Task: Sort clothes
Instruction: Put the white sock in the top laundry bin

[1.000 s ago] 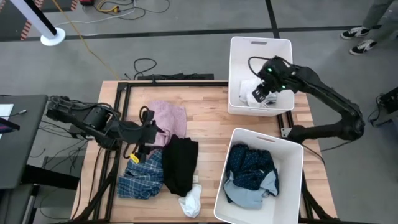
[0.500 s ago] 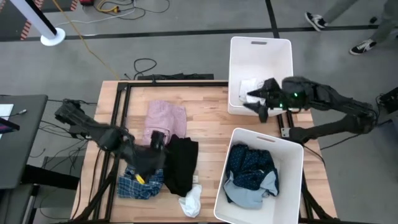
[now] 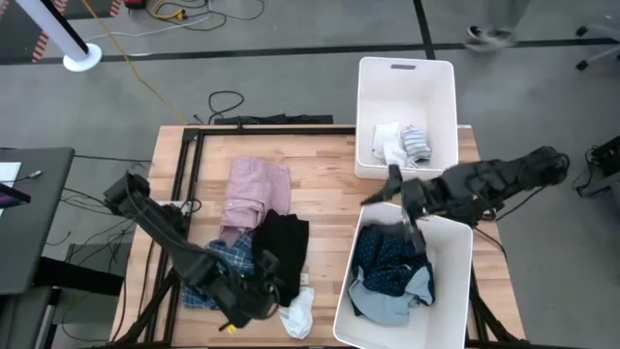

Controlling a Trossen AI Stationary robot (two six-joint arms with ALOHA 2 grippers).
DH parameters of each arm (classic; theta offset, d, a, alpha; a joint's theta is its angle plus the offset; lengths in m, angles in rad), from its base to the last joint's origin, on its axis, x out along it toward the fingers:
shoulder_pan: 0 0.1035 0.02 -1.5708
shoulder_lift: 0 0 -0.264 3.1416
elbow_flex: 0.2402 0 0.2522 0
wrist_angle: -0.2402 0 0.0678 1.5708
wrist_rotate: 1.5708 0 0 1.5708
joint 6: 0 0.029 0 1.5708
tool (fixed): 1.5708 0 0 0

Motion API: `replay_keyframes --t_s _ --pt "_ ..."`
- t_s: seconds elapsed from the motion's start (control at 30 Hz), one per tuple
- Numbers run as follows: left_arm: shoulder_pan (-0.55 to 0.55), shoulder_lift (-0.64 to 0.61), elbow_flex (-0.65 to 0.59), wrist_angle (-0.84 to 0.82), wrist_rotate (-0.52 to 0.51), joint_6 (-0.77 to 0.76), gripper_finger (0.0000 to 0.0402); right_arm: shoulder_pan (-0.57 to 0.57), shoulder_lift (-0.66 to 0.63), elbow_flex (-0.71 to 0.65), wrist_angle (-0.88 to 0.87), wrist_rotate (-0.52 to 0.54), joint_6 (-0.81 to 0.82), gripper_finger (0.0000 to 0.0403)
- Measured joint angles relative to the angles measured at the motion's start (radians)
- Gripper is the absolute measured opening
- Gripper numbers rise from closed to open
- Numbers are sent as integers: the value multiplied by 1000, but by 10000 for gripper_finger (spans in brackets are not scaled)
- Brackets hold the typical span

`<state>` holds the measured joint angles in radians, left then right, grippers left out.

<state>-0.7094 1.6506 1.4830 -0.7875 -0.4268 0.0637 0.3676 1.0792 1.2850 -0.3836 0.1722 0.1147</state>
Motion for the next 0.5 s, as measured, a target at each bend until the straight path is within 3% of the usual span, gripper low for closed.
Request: replay_keyframes --t_s 0.5 --pt "1 120 -6 202 213 19 247 188 185 0 110 3 -116 296"
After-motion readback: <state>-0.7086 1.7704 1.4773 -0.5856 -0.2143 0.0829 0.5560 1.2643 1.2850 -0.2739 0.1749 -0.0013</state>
